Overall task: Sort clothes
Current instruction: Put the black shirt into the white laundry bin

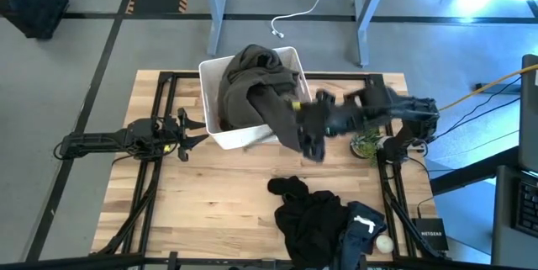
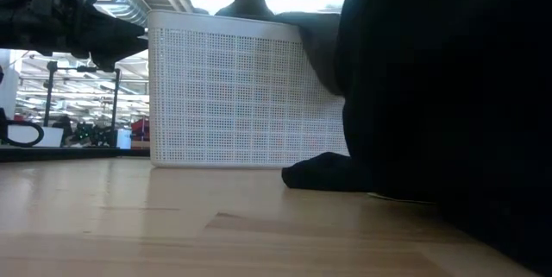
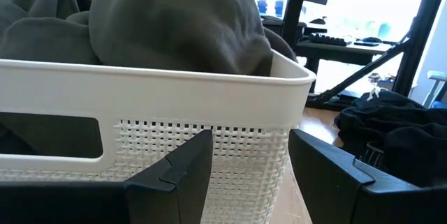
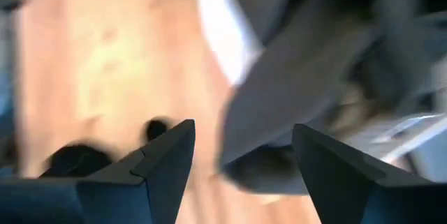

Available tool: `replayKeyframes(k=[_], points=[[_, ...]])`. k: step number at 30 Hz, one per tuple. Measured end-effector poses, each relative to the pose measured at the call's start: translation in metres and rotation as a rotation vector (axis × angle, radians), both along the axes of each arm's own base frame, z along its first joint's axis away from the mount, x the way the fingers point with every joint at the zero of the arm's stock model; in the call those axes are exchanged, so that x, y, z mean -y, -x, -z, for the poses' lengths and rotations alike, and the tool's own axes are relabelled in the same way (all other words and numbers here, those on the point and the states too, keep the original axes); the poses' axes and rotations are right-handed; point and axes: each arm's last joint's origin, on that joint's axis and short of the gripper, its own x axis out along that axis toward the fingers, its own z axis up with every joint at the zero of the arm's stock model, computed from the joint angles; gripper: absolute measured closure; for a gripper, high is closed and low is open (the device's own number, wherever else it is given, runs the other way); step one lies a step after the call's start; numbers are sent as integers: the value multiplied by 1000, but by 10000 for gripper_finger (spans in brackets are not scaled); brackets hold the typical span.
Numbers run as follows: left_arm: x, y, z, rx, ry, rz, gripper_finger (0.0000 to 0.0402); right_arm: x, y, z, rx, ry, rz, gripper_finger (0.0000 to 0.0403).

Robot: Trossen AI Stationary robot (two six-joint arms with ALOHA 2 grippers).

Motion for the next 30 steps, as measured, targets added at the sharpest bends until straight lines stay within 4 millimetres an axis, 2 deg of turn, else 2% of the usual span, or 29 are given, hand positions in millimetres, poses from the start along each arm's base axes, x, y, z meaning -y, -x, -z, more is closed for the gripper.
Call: replayKeyframes(k=[4, 7, 11, 16, 19, 22, 30], points=[[0, 0, 0, 0, 0, 0, 218, -55, 9, 17, -53, -55, -107, 146], [0, 0, 0, 0, 0, 0, 218, -96, 20, 40, -87, -19, -163, 146], [0, 0, 0, 0, 0, 0, 218, -142, 30, 88, -139, 7, -220, 146], [0, 0, 0, 1, 0, 0, 218, -183, 38, 150, -174, -127, -318, 146], [0, 0, 0, 0, 0, 0, 218, -194, 38, 181, -163, -199, -366, 146], [0, 0, 0, 0, 0, 0, 218, -195, 39, 208, -152, -204, -385, 146], [0, 0, 0, 0, 0, 0, 218, -156, 46, 268, -234, 34, -246, 146]])
